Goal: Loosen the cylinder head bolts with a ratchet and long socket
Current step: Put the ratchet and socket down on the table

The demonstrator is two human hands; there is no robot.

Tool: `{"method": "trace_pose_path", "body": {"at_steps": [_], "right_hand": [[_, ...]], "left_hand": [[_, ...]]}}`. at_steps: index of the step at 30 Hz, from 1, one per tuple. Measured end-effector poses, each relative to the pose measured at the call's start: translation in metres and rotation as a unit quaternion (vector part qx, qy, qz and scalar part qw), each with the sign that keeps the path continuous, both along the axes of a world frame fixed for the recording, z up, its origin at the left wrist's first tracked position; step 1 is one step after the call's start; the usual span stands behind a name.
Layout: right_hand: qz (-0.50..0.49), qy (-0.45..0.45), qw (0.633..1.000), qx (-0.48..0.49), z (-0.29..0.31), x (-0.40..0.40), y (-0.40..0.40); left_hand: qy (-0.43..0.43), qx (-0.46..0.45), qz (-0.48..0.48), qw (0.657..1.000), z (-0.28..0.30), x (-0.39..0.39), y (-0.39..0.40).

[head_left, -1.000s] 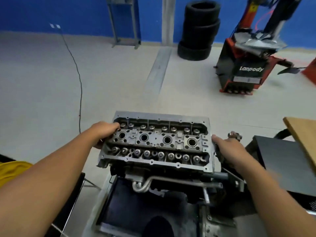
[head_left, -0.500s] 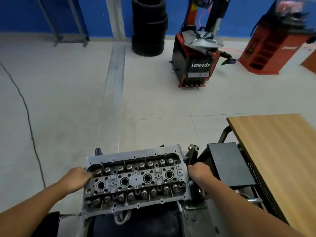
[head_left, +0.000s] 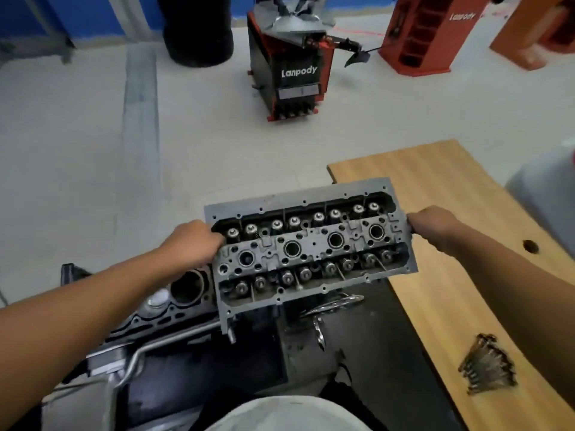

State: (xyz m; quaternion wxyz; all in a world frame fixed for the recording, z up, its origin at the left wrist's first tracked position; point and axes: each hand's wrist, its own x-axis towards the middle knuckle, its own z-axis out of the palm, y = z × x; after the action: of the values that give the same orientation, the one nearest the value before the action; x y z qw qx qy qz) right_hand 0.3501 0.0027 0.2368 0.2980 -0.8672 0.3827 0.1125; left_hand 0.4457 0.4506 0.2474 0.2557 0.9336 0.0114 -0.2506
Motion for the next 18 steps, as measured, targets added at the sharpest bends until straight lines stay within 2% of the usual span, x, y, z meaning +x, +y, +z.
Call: {"method": "trace_pose_path", "body": {"at_steps": [6,10,14,18], "right_hand": [[-0.106,-0.010,0.993,-0.057,-0.008,-0.053,-0.188],[-0.168,-0.015,0.983,-0.074,-0.033,-0.087,-0.290],[-0.232,0.005,0.970,-0.070,-0.071,-0.114,-0.366],[-0.258,0.003,0.965,-0.044,-0.102,-0.116,-0.397]], "left_hand": [[0.000,-0.010,-0.054,0.998,-0.019,-0.025,-0.215],[0.041,-0.026,-0.096,0.994,-0.044,-0.039,-0.323],[0.094,-0.034,-0.124,0.987,-0.080,-0.056,-0.402],[0.143,-0.028,-0.109,0.983,-0.124,-0.079,-0.435]]}}
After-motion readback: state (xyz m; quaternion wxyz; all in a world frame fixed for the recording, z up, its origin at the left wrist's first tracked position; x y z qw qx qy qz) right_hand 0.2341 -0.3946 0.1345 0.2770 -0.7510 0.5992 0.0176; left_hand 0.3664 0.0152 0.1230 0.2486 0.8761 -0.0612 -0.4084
